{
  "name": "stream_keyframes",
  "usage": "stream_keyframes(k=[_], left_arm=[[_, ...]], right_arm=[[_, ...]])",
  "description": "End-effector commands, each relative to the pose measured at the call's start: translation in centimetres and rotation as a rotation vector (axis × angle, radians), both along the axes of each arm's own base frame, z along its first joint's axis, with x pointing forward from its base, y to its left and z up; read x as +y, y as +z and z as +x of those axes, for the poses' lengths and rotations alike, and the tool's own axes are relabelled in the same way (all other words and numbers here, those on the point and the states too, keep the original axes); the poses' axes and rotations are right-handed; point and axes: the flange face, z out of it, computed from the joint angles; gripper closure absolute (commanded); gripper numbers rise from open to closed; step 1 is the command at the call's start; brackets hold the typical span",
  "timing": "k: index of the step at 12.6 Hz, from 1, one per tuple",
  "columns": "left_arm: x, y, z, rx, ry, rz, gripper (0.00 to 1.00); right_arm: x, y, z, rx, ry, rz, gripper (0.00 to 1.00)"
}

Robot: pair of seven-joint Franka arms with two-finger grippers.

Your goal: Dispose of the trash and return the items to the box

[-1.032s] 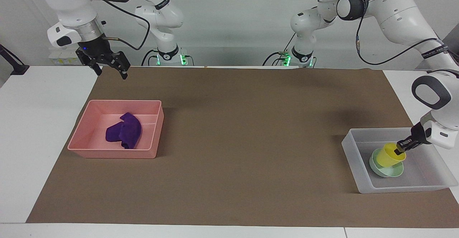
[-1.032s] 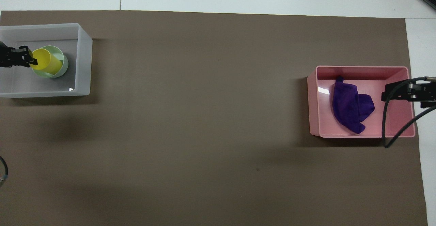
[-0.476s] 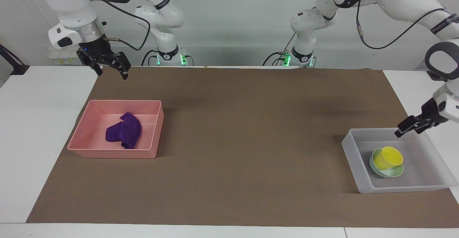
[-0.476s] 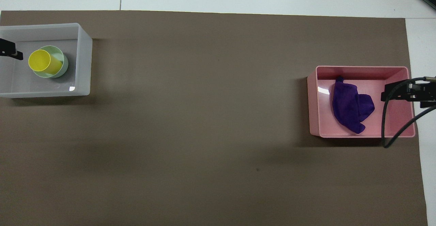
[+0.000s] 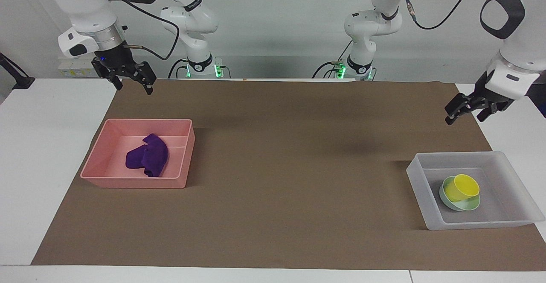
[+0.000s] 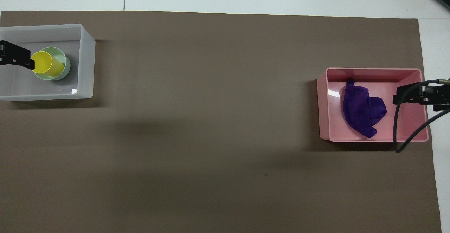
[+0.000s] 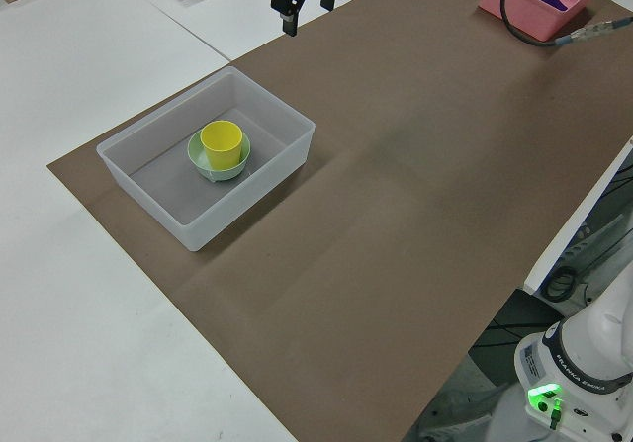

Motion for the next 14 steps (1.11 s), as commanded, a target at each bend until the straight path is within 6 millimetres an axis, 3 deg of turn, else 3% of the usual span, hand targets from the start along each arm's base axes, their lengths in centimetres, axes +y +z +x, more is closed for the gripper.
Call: stream_keyframes(k=[1, 2, 7, 9, 14], left_arm=[[-1.5, -1.2, -6.2, 0.046, -0.006, 0.015, 0.0], [-1.6, -1.6, -6.9, 0.052, -0.011, 0.012, 0.0], [-1.3, -0.8, -6.8, 0.046, -0.026, 0.015, 0.0], [-2.2, -0.9, -6.7, 0.046, -0.054, 0.017, 0.0], [-1.5, -0.4, -6.7, 0.06, -0.047, 0.017, 0.0]], right_arm=[[0.0, 0.2, -0.5, 0.001, 0.013, 0.019, 0.0], [0.0, 0.2, -0.5, 0.001, 0.013, 0.019, 0.0], [-0.1, 0.4, 0.2, -0.051, 0.009, 0.015, 0.0], [0.0, 0.3, 0.4, -0.063, 0.009, 0.014, 0.0], [-0.1, -0.1, 0.2, -0.053, 0.014, 0.015, 0.0]])
